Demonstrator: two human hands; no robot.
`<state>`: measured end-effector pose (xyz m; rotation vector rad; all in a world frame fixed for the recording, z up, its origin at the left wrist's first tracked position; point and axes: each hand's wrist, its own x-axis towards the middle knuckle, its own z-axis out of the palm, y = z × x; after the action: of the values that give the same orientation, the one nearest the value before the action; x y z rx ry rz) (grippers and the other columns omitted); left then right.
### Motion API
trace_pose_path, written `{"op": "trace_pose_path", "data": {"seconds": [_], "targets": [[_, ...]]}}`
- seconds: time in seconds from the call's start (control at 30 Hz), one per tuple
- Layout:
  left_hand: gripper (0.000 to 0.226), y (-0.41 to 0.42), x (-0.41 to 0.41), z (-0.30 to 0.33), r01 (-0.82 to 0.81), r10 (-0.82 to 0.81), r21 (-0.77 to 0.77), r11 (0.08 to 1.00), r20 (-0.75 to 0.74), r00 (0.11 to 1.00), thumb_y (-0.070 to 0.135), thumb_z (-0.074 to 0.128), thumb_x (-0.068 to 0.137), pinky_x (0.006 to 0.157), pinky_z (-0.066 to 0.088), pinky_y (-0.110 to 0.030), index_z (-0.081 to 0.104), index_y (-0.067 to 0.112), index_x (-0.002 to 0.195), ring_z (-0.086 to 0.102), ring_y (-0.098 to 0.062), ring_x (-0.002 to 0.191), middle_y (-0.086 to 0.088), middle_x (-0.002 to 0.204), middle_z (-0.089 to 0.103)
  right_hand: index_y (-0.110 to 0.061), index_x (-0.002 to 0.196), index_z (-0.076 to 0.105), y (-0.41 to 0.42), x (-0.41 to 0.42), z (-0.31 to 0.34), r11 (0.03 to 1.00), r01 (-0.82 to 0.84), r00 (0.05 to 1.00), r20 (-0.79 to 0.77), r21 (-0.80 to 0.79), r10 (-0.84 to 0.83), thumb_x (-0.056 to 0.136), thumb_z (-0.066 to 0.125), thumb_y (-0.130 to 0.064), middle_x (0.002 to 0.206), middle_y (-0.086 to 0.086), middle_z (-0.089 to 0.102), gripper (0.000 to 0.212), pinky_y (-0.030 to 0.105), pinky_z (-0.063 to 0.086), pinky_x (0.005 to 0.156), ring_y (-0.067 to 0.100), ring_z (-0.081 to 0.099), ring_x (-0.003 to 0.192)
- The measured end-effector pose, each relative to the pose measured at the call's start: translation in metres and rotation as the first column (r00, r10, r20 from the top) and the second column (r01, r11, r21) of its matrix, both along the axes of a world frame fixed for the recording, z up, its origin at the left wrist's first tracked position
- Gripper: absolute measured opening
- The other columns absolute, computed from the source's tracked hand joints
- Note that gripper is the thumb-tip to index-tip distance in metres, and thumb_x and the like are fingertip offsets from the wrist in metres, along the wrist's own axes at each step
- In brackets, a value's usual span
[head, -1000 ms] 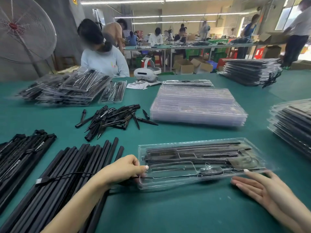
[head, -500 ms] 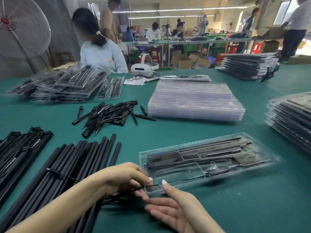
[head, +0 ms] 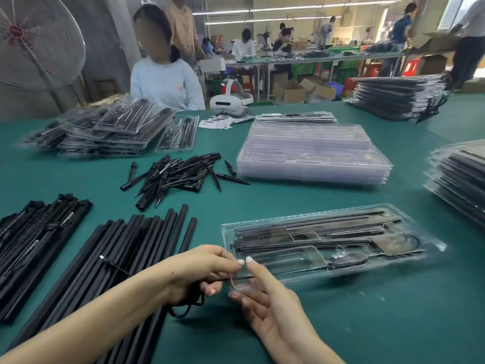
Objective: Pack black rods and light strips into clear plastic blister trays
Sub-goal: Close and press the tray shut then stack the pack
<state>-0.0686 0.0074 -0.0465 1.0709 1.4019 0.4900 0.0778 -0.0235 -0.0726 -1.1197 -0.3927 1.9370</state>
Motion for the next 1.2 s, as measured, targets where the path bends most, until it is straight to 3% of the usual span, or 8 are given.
{"op": "trace_pose_path", "data": {"seconds": [0.2,0.37,0.6,0.67,0.77,0.93,1.03,1.2], "targets": [[0.027,-0.008,-0.011,-0.006,0.002,-0.003,0.008,1.000,0.122,0.993,0.025,0.051,0.095,0.045,0.040,-0.015,0.060,0.005,0.110,0.056,-0.011,0.050,-0.009,0.088,0.060,0.006,0.075,0.070,0.002,-0.002,-0.004,0.999,-0.044,0.999,0.034,0.027,0.043,0.080,0.070,-0.002,0.068,0.014,0.070,0.010,0.015,0.046,0.043,0.016,0.064,0.050],[0.033,-0.013,-0.018,-0.004,0.134,-0.139,0.057,0.989,0.099,0.985,0.024,0.046,0.096,0.059,0.047,-0.016,0.057,0.009,0.124,0.063,-0.015,0.061,-0.007,0.099,0.062,0.004,0.082,0.070,0.001,-0.004,-0.001,0.999,-0.050,0.995,0.091,-0.003,0.050,0.080,0.074,-0.012,0.067,0.010,0.070,0.017,0.015,0.040,0.038,0.016,0.064,0.051],[0.046,-0.019,-0.021,0.001,0.198,-0.204,0.055,0.979,0.126,0.971,-0.007,0.039,0.097,0.060,0.048,-0.017,0.047,0.027,0.127,0.063,-0.012,0.059,0.003,0.080,0.068,-0.003,0.071,0.061,-0.003,-0.014,0.000,0.998,0.061,0.980,0.188,0.000,-0.059,0.079,0.073,-0.013,0.060,0.007,0.068,0.018,0.019,0.036,0.041,0.009,0.057,0.040],[0.051,-0.020,-0.019,-0.001,0.230,-0.238,0.089,0.969,0.086,0.968,-0.014,0.039,0.093,0.059,0.049,-0.018,0.052,0.024,0.124,0.062,-0.013,0.059,0.001,0.086,0.062,-0.002,0.069,0.060,-0.004,-0.015,0.000,0.997,0.078,0.976,0.203,0.018,-0.080,0.079,0.073,-0.011,0.051,0.004,0.065,0.018,0.021,0.037,0.043,0.011,0.057,0.040],[0.036,-0.022,-0.012,-0.005,0.334,-0.321,0.125,0.934,-0.113,0.940,-0.009,0.032,0.095,0.057,0.046,-0.014,0.050,0.017,0.113,0.061,-0.007,0.053,0.009,0.065,0.067,-0.001,0.066,0.060,-0.005,-0.016,-0.003,0.995,0.094,0.969,0.226,0.023,-0.096,0.078,0.073,-0.009,0.047,0.005,0.062,0.020,0.023,0.035,0.045,0.017,0.051,0.045],[0.034,-0.024,-0.007,-0.005,0.145,-0.147,0.114,0.983,0.013,0.989,-0.011,0.034,0.092,0.059,0.048,-0.023,0.060,0.008,0.100,0.063,-0.020,0.055,0.000,0.070,0.069,0.002,0.066,0.066,-0.006,-0.016,-0.008,0.993,0.106,0.960,0.255,0.053,-0.116,0.077,0.072,-0.005,0.046,0.005,0.060,0.015,0.017,0.031,0.036,0.013,0.051,0.038],[0.030,-0.019,-0.007,-0.006,-0.074,0.072,0.010,0.997,0.158,0.985,0.017,0.043,0.096,0.058,0.048,-0.030,0.059,-0.004,0.110,0.060,-0.031,0.059,-0.012,0.079,0.060,0.000,0.060,0.063,-0.007,-0.017,-0.009,0.991,0.118,0.953,0.272,0.064,-0.131,0.077,0.071,-0.003,0.046,0.005,0.059,0.019,0.017,0.029,0.034,0.013,0.050,0.036],[0.015,-0.018,0.001,0.000,0.018,-0.017,-0.009,1.000,0.084,0.996,0.015,0.056,0.094,0.052,0.048,-0.026,0.046,0.002,0.095,0.060,-0.022,0.054,-0.009,0.069,0.062,0.001,0.062,0.062,-0.008,-0.017,-0.010,0.989,0.125,0.949,0.281,0.080,-0.142,0.073,0.072,-0.004,0.045,0.007,0.057,0.016,0.017,0.026,0.033,0.021,0.044,0.045]]}}
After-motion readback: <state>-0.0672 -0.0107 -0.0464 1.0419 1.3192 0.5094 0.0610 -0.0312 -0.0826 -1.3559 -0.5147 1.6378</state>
